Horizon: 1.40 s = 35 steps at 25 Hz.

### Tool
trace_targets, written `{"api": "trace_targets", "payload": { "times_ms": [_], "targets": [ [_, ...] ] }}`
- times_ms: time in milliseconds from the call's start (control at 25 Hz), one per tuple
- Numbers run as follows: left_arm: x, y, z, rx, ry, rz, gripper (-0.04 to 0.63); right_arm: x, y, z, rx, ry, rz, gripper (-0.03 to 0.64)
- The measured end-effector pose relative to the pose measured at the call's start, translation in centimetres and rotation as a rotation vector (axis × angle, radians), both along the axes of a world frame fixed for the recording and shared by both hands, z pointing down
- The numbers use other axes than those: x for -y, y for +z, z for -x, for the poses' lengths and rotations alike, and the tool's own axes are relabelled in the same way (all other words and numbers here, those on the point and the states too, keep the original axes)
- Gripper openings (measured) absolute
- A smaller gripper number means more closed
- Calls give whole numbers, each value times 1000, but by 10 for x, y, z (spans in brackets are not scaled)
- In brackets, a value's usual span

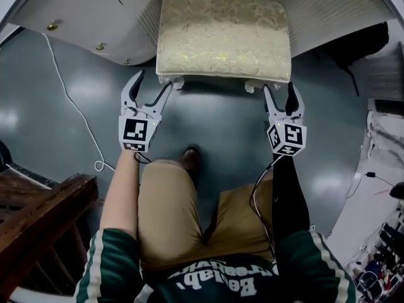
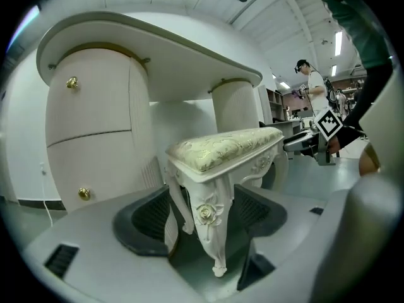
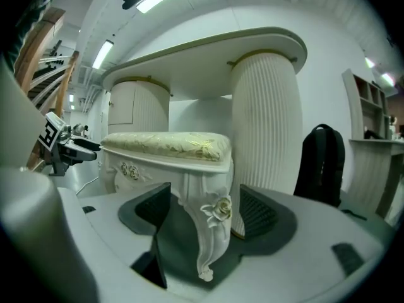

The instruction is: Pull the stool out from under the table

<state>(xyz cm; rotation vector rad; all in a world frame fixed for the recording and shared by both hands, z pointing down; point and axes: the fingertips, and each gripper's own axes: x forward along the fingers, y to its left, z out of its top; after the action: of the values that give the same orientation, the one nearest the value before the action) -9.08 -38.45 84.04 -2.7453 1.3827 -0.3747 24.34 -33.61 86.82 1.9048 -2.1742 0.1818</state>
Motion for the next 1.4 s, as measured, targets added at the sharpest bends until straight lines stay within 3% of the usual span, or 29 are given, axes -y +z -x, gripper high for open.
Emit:
{"api": "trace_targets", "payload": {
  "times_ms": [160,360,480,720,840,960,1400],
  "targets": [
    [3,4,-15,-24,24,-42,325,12,7,-7,3,-17,-36,342],
    [22,-10,-28,-51,-8,-72,324,22,4,-4,-4,-60,-83,332],
    [25,-8,-31,-41,8,-42,324,23,5,0,-18,-79,-68,314],
    [27,1,-35,-146,54,71,320,25,9,1,11,-134,-17,301],
    [26,0,-37,-167,48,51,299,23,8,0,-29,-133,-11,283],
    [24,-1,-35,-171,35,51,298,20,6,4,-35,-112,-1,280],
    [24,-3,-31,-134,15,204,296,13,-3,12,-39,-73,114,276]
  ]
}}
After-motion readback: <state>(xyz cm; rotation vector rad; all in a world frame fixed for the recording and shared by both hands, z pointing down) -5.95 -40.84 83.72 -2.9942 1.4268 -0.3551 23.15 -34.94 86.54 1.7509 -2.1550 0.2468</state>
